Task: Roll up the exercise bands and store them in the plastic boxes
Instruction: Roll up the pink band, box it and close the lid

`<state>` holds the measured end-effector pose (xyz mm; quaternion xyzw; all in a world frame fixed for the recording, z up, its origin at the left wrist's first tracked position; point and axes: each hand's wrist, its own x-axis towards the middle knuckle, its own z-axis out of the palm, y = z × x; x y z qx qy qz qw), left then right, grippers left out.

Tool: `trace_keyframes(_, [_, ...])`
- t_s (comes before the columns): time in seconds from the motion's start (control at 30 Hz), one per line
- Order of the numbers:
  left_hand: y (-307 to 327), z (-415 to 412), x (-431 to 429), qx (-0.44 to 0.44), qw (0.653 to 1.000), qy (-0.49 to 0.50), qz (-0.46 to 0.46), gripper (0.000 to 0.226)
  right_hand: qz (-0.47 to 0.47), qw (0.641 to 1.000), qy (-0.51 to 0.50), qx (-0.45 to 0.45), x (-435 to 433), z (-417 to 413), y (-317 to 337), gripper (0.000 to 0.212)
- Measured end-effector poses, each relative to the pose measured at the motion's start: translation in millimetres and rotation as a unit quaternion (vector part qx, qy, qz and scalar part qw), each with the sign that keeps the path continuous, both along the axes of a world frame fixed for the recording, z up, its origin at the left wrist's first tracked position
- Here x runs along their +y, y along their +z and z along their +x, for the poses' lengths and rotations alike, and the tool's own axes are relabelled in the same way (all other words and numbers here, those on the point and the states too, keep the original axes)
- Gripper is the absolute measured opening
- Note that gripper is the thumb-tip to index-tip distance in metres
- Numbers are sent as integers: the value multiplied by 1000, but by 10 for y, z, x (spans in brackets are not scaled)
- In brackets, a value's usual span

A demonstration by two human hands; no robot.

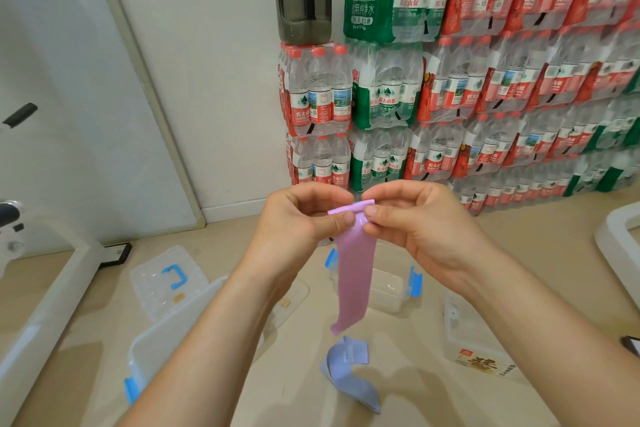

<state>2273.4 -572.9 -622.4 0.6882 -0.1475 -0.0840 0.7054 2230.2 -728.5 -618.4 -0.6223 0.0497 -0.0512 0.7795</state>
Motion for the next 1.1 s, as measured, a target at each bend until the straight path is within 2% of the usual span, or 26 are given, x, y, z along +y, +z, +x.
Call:
trace_keyframes(0.1, [16,-16,8,0,1000,-27,10,16,-48,999,-15,-19,7,-7,4,16])
trace_keyframes(0.23, [8,-13,2,-20,999,0,43,12,-85,996,-18,-31,24,-13,-6,17])
trace_keyframes(0.5, [1,-25,-15,-34,999,21,36,5,-59,998,1,-16,28,-12,-6,9])
trace_keyframes(1.1, [-3,-33,-40,-57,998,21,26,11,-22,999,19,18,-6,-6,-11,11])
